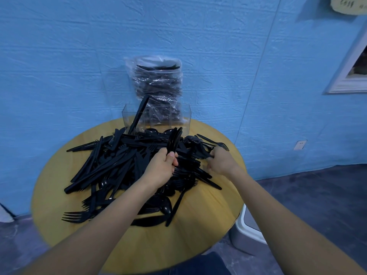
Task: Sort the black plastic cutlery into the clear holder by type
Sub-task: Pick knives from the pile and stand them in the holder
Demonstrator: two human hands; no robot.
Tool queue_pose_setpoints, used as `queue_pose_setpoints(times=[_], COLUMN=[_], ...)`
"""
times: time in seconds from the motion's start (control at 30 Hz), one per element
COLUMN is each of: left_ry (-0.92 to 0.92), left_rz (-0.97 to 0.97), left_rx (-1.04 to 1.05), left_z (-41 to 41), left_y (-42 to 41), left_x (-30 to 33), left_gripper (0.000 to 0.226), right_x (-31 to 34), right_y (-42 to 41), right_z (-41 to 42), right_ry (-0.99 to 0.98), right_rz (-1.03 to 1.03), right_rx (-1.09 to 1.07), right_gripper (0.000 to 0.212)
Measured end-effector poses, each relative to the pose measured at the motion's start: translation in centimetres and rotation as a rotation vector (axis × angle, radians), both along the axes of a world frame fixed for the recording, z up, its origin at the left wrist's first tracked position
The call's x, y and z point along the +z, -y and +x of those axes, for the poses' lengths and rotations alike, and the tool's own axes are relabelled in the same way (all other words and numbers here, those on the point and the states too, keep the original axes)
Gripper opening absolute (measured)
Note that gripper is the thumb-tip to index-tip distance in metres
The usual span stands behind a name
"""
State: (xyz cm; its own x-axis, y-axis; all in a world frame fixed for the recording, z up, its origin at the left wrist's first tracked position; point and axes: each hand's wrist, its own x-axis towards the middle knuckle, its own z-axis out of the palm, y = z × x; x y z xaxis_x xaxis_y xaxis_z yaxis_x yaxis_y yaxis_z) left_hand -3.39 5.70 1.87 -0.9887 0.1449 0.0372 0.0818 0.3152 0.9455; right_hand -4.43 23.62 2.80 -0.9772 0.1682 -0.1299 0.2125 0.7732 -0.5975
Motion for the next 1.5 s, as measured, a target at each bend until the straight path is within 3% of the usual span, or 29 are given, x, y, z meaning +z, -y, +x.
queue_pose_setpoints(times=[0.13, 0.27, 0.43, 0.63, 0.77, 0.97, 1.13, 1.5], left_ry=[-0.008, -0.002, 0.001, 0.011, 0.009, 0.009, 0.033, 0.046], left_rz=[0.016, 0.059, 0.098, 0.160, 0.246, 0.362, 0.422, 0.488], left_rx=[0.015, 0.033, 0.063, 0.154, 0.243, 0.295, 0.267, 0.310], left_z=[-0.1, -0.2, -0.1, -0.5, -0.7, -0.9, -0.6, -0.1], left_y=[0.4, 1.0, 2.0, 3.8, 4.6, 4.8, 4.0, 3.7], left_x=[0.2, 0.5, 0.9, 1.5, 1.9, 2.5, 3.2, 3.9], left_gripper=[0.025, 0.025, 0.024, 0.024, 0.023, 0.022, 0.028, 0.025], right_x=[1.2, 2.0, 2.8, 3.5, 3.4, 3.6, 3.2, 3.0], right_y=[0.2, 1.1, 3.2, 6.0, 7.8, 10.3, 12.3, 12.9], right_z=[0.5, 0.7, 0.7, 1.5, 1.9, 2.4, 3.2, 3.5], right_ry=[-0.134, -0.227, -0.292, -0.331, -0.341, -0.288, -0.271, -0.243], right_rz=[0.043, 0.114, 0.049, -0.390, -0.501, -0.761, -0.763, -0.724], right_rx=[-0.006, 0.056, 0.126, 0.134, 0.082, 0.132, 0.163, 0.136], right_gripper=[0.008, 0.015, 0.017, 0.017, 0.033, 0.025, 0.013, 0.012])
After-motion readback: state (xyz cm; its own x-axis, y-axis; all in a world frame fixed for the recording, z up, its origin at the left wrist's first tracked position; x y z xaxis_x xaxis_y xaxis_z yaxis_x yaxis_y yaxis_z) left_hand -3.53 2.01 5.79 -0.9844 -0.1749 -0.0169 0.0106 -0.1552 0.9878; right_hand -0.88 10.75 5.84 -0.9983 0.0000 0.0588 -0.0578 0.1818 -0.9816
